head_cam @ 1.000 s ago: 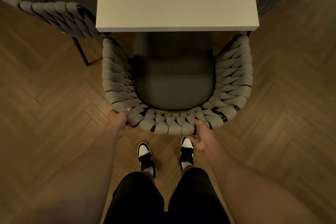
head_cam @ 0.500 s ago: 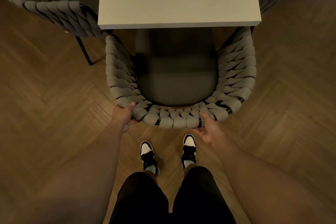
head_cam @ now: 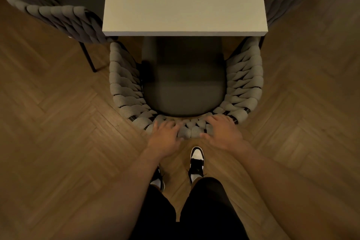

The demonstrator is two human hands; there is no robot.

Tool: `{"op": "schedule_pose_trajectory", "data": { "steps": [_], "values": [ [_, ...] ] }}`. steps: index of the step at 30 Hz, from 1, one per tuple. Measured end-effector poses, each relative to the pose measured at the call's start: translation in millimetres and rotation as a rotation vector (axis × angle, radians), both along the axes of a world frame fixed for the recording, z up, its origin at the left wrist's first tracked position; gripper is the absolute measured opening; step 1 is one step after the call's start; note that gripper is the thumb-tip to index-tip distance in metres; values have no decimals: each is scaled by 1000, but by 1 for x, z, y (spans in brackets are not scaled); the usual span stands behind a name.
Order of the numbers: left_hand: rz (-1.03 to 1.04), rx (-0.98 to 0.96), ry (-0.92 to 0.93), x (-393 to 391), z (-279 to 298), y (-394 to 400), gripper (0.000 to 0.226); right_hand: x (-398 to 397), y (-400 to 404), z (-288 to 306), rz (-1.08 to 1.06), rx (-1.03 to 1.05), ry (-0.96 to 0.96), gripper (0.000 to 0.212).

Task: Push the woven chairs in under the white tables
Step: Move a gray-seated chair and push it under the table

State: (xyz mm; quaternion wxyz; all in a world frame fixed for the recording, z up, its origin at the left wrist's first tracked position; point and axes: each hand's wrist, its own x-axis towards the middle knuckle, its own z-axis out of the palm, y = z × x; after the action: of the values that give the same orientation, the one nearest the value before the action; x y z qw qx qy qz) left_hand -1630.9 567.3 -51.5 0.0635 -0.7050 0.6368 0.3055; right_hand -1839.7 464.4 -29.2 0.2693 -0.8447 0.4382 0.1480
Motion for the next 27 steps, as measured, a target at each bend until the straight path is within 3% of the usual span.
{"op": "schedule_pose_trajectory", "data": {
  "steps": [4,15,27],
  "values": [
    [-23,149,-69,-10,-2,-8,53,6,-3,-12,162,48,227,58],
    [-1,219,-66,-10,9,-1,52,10,14,-8,138,64,249,47],
    [7,216,-67,-11,13,-4,52,10,4,-10,169,120,260,54]
  ]
}}
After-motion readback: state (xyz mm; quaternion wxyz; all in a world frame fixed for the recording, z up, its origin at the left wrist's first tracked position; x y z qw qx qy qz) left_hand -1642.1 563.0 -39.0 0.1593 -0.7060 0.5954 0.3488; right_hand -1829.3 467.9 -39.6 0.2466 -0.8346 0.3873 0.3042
